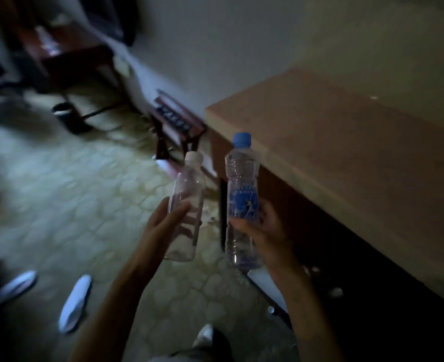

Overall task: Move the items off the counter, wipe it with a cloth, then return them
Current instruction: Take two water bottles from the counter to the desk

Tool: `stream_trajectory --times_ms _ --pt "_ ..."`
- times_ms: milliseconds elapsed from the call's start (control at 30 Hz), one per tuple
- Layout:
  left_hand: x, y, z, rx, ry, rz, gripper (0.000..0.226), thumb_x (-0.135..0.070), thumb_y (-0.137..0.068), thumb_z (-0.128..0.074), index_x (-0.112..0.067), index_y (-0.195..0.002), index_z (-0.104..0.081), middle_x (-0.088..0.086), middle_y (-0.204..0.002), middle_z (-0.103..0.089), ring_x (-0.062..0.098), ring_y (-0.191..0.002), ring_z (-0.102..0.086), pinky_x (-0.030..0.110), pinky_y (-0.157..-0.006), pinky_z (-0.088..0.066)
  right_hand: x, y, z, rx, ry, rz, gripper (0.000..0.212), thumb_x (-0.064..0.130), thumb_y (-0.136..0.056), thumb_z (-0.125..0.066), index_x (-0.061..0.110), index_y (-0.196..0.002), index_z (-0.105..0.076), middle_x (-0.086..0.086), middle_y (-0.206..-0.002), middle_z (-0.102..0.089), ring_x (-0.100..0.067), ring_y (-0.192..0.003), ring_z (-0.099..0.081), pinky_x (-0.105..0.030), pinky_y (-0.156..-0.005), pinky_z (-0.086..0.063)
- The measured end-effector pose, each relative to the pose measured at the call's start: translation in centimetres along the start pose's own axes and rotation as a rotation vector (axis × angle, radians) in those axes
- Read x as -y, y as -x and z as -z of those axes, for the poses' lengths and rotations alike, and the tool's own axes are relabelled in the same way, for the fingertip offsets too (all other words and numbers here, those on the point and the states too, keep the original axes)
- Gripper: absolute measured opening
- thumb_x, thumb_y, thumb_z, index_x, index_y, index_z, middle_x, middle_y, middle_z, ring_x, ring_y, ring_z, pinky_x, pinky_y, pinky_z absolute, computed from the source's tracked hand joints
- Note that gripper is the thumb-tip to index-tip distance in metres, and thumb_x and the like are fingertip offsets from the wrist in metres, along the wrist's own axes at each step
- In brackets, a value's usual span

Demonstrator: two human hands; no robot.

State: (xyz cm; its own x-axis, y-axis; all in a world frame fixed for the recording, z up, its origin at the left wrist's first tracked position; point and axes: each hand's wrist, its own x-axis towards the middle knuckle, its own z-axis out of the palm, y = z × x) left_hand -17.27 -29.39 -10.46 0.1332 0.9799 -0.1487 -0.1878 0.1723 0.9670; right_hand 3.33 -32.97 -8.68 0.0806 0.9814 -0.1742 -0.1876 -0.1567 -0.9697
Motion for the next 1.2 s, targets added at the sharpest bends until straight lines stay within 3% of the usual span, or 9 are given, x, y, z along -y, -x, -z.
stream_trajectory --times_ms 133,233,467,533,633,800,933,1067,1200 --pt "0.1 1.2 5.9 -0.173 -0.016 -0.020 0.079 -0.059 -0.063 -0.079 -0.017 -0.127 -0.060 0.005 -0.091 -0.070 0.025 -0.081 -0.068 0.030 -0.059 -0.055 -4.1 -3.6 -5.4 0.161 0.039 -0.097 0.061 0.014 -0.056 -0.075 0.023 -0.111 -0.051 0.001 -0.107 -0.065 -0.004 -0.085 -0.067 -0.017 -0.070 -0.054" --pt "0.4 0.7 10.1 -0.283 -0.035 -0.029 0.072 -0.063 -0.066 -0.076 -0.023 -0.124 -0.061 0.003 -0.094 -0.071 0.026 -0.084 -0.068 0.033 -0.064 -0.055 -6.0 -6.3 -9.6 0.257 0.064 -0.153 0.068 0.016 -0.051 -0.080 0.024 -0.110 -0.048 -0.001 -0.110 -0.064 -0.010 -0.090 -0.066 -0.028 -0.081 -0.056" --pt "1.3 -4.1 21.1 -0.421 -0.027 -0.025 0.054 -0.056 -0.081 -0.064 -0.029 -0.127 -0.057 0.000 -0.100 -0.071 0.022 -0.089 -0.069 0.037 -0.071 -0.054 -9.8 -15.2 -20.6 0.367 0.156 -0.226 0.063 0.005 -0.064 -0.083 0.024 -0.111 -0.046 -0.008 -0.117 -0.061 -0.013 -0.095 -0.064 -0.015 -0.065 -0.052" --pt "0.1 -6.7 24.9 -0.456 -0.016 -0.028 0.060 -0.058 -0.077 -0.067 -0.027 -0.127 -0.057 -0.002 -0.100 -0.072 0.021 -0.087 -0.070 0.034 -0.069 -0.055 -10.3 -18.5 -24.5 0.388 0.195 -0.237 0.065 0.017 -0.060 -0.085 0.025 -0.113 -0.049 -0.006 -0.117 -0.063 -0.015 -0.098 -0.065 -0.018 -0.070 -0.052" --pt "-2.6 -10.4 30.9 -0.525 0.018 -0.043 0.066 -0.059 -0.072 -0.073 -0.024 -0.126 -0.058 0.000 -0.098 -0.072 0.021 -0.086 -0.070 0.029 -0.065 -0.056 -10.2 -23.3 -30.2 0.415 0.258 -0.237 0.091 0.038 -0.045 -0.085 0.015 -0.126 -0.050 -0.004 -0.115 -0.066 -0.018 -0.100 -0.067 -0.025 -0.077 -0.055" --pt "-7.3 -16.4 40.2 -0.631 -0.001 -0.083 0.069 -0.060 -0.069 -0.073 -0.023 -0.125 -0.058 -0.003 -0.095 -0.071 0.022 -0.085 -0.068 0.036 -0.066 -0.054 -8.9 -31.5 -38.3 0.428 0.253 -0.179 0.098 0.041 -0.044 -0.084 0.016 -0.131 -0.048 -0.003 -0.118 -0.064 -0.016 -0.100 -0.069 -0.030 -0.083 -0.056" --pt "-7.8 -21.5 45.5 -0.700 0.060 -0.078 0.077 -0.068 -0.063 -0.075 -0.024 -0.124 -0.059 -0.001 -0.094 -0.070 0.024 -0.083 -0.068 0.033 -0.060 -0.053 -9.4 -38.0 -42.7 0.423 0.243 -0.200 0.084 0.030 -0.057 -0.089 0.017 -0.129 -0.049 0.002 -0.115 -0.065 -0.012 -0.096 -0.069 -0.022 -0.073 -0.055" --pt "-6.5 -27.8 49.2 -0.729 0.085 -0.019 0.080 -0.072 -0.059 -0.074 -0.026 -0.123 -0.059 -0.002 -0.093 -0.071 0.025 -0.085 -0.069 0.037 -0.064 -0.052 -11.5 -45.4 -46.3 0.393 0.225 -0.261 0.085 0.040 -0.056 -0.089 0.019 -0.128 -0.049 -0.001 -0.116 -0.064 -0.014 -0.092 -0.070 -0.024 -0.069 -0.057" --pt "-7.6 -36.2 53.8 -0.807 0.060 -0.006 0.083 -0.075 -0.054 -0.075 -0.025 -0.119 -0.061 -0.002 -0.092 -0.072 0.028 -0.087 -0.068 0.037 -0.064 -0.054 -13.8 -55.7 -51.5 0.423 0.245 -0.296 0.059 0.017 -0.076 -0.078 0.013 -0.128 -0.050 -0.009 -0.122 -0.063 -0.018 -0.097 -0.067 -0.024 -0.066 -0.058"
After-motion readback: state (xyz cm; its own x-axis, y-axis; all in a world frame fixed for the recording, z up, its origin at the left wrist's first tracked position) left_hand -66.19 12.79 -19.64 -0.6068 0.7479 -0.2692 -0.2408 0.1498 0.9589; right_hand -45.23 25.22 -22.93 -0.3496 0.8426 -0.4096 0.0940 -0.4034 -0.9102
